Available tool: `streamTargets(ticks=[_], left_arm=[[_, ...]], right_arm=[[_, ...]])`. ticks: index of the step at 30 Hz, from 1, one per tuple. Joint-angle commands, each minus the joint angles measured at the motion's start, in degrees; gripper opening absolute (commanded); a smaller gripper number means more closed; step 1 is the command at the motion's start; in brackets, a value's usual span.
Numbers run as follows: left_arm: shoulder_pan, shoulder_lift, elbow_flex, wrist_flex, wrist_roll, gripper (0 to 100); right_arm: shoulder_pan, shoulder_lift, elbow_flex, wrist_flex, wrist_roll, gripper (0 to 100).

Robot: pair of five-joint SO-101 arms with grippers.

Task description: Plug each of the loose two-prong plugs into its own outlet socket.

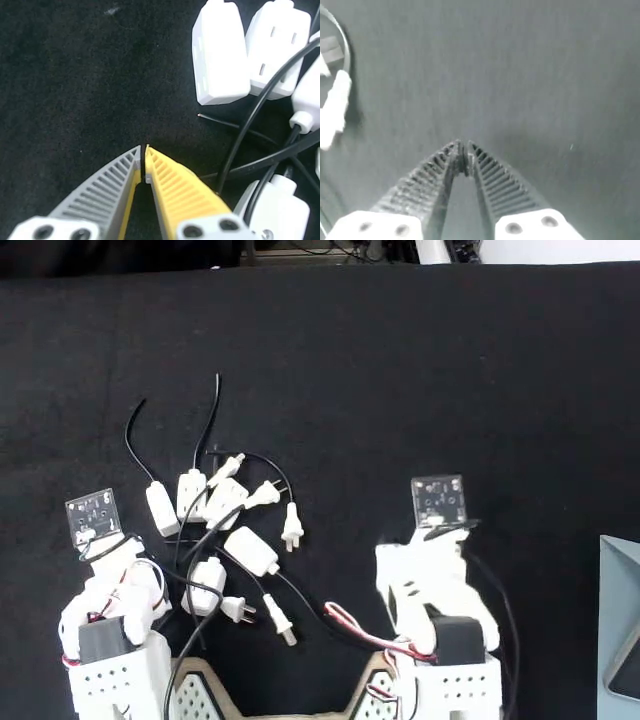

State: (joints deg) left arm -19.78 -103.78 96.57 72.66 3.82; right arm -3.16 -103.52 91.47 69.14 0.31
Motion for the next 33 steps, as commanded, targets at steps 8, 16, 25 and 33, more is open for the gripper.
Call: streamTargets(ticks=[8,16,25,33], left_arm=[[0.4,-0.4,0.7,0.3,0.2,3],[0.4,-0.4,0.7,0.3,0.2,3],[0.4,-0.4,0.7,0.4,0.2,3],[0.4,-0.4,0.7,0.4,0.2,3]], right_arm=[[-1.6,0.9,-21.9,0.2,-0.1,1.5],[-8.7,31.5,-40.7,3.0,-0.4,1.5],[-20.4,57.6,-45.3,-3.0,-0.5,1.6],[-23.0,82.3,-58.1,-1.1,-5.0,18.5]])
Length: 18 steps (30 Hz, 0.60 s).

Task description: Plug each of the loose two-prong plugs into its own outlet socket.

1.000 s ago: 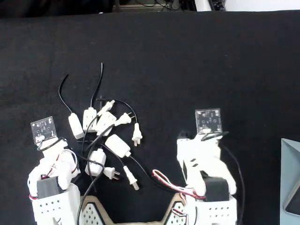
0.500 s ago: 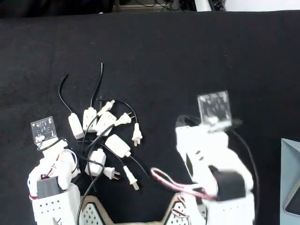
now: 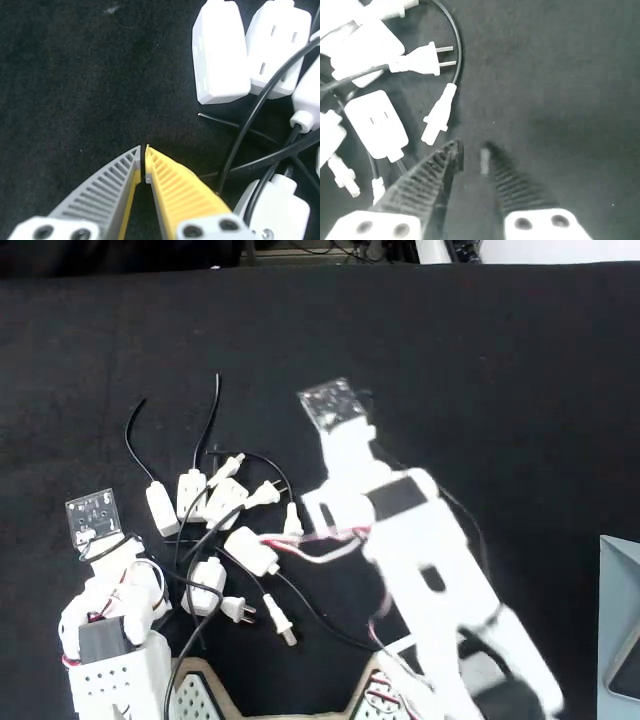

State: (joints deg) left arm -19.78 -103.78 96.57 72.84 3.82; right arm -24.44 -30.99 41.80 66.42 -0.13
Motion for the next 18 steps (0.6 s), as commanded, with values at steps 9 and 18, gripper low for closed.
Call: streamTargets(ticks=[9,18], left_arm=[[0.0,-0.4,0.7,0.2,0.2,3],[0.0,-0.4,0.7,0.2,0.2,3]], right_arm=[[-8.1,28.5,-19.5,1.8,-12.7,23.4],[-8.5,40.1,-27.1,1.8,-20.7,23.5]])
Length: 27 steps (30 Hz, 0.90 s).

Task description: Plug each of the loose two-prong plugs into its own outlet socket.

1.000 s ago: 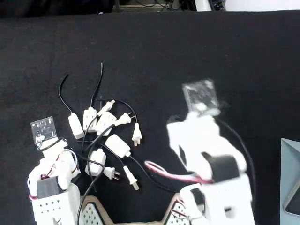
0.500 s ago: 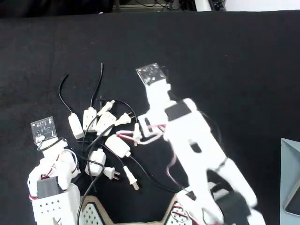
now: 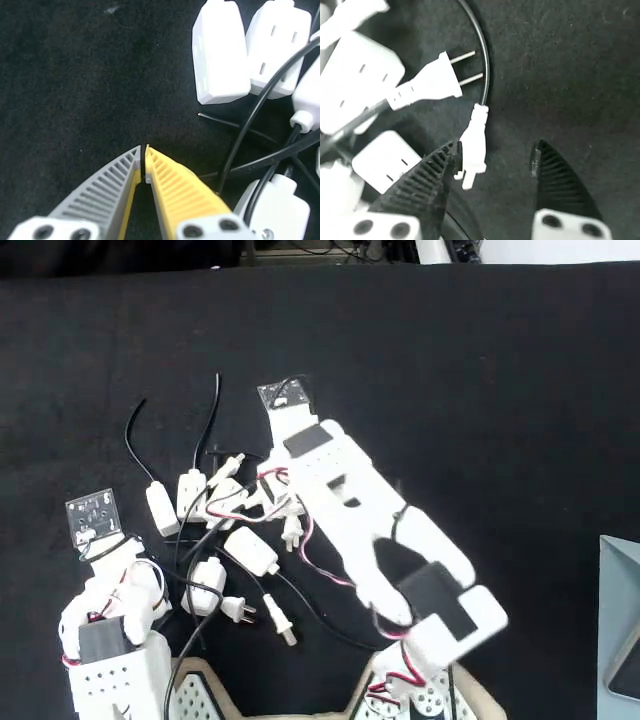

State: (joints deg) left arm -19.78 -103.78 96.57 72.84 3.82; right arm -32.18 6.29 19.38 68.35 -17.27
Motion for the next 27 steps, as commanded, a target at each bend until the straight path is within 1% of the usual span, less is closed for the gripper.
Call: streamTargets(ticks=[1,8,13,16,22,27], left_arm=[[-0.1,-0.4,0.7,0.2,0.2,3],[-0.1,-0.4,0.7,0.2,0.2,3],[-0.1,-0.4,0.7,0.2,0.2,3],[-0.1,-0.4,0.7,0.2,0.2,3],[-0.1,-0.4,0.7,0.2,0.2,3],[-0.1,-0.4,0.7,0.2,0.2,3]], right_arm=[[-0.8,4.0,-5.3,0.0,-4.4,23.5],[-0.9,10.9,-9.2,0.4,-5.4,23.4],[-1.0,12.6,-9.2,0.7,-5.9,23.4],[-1.1,12.7,-9.5,2.6,-7.0,23.3],[-5.3,12.8,-9.5,5.5,-7.3,23.3],[-5.5,12.8,-9.5,5.5,-7.3,23.3]])
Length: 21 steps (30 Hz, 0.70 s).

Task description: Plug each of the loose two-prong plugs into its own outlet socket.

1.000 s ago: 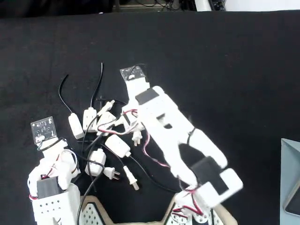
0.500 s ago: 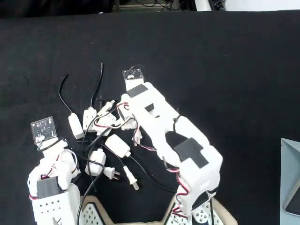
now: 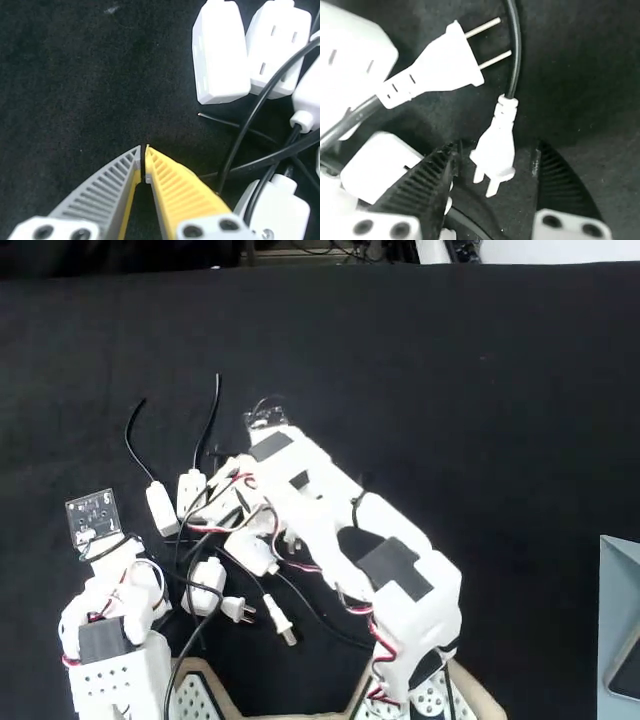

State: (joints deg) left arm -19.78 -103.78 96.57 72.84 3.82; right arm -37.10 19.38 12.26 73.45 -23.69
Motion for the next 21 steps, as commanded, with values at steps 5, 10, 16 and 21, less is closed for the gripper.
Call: streamTargets(ticks=[5,10,16,21], left_arm=[[-0.1,-0.4,0.7,0.2,0.2,3],[-0.1,-0.4,0.7,0.2,0.2,3],[-0.1,-0.4,0.7,0.2,0.2,3],[-0.1,-0.4,0.7,0.2,0.2,3]], right_arm=[[-0.4,-0.3,-2.3,0.1,-0.5,12.5],[-0.3,-0.3,-3.6,0.4,-0.4,3.1],[0.6,-0.7,-3.6,0.5,-0.4,2.1],[2.6,-0.8,-3.6,2.6,2.8,1.0]])
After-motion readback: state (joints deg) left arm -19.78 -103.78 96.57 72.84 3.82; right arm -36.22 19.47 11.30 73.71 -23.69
